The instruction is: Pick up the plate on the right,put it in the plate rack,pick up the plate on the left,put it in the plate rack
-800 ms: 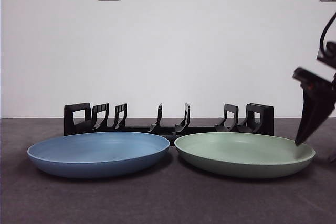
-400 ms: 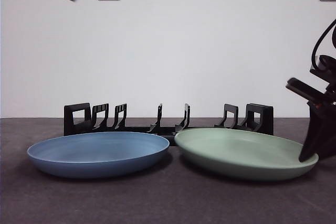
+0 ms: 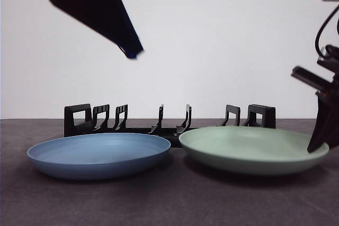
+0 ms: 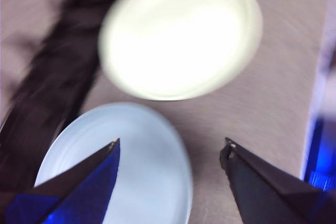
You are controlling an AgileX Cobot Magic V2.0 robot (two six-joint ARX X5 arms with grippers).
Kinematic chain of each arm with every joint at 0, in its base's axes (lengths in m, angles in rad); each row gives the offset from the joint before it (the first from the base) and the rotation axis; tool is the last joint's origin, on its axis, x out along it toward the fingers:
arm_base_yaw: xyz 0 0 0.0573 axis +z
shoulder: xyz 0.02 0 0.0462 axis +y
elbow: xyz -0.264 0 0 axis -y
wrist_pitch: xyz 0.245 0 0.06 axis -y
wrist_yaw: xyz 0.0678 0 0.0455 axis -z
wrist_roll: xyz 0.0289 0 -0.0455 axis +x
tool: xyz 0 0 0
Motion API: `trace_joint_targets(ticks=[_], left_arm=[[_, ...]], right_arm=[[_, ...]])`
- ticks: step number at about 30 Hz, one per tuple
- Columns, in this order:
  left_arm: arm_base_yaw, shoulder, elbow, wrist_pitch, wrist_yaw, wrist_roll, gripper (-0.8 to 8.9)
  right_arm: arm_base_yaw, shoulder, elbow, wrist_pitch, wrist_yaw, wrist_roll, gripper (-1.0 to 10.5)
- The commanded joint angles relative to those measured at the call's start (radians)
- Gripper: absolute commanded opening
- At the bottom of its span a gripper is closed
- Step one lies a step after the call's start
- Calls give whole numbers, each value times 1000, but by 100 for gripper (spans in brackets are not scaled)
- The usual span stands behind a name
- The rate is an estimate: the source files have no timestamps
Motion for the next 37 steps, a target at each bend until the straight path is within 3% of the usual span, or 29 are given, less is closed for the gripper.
trace_joint_targets(ticks=[1, 10, 15, 22, 28, 35, 37], left_arm=[[-40, 25, -3, 31, 1, 127, 327], [-130, 65, -3, 74, 2, 185, 322], [-143, 65, -3, 63, -1, 187, 318], [-142, 66, -3, 8, -23, 187, 312], [-149, 68, -3, -22, -14, 187, 312], [-149, 79, -3, -23, -15, 187, 308], [-149, 84, -3, -23, -15, 187, 240]], right_arm=[[10, -26, 34, -47, -9, 2, -17], [74, -47, 126, -199, -87, -32, -17], [144, -47, 156, -213, -93, -30, -17], [207, -47, 180, -211, -166, -12, -17], [215, -48, 210, -213, -168, -5, -17], [215, -55, 240, -214, -264, -6, -17], [216, -58, 241, -212, -264, -6, -17]])
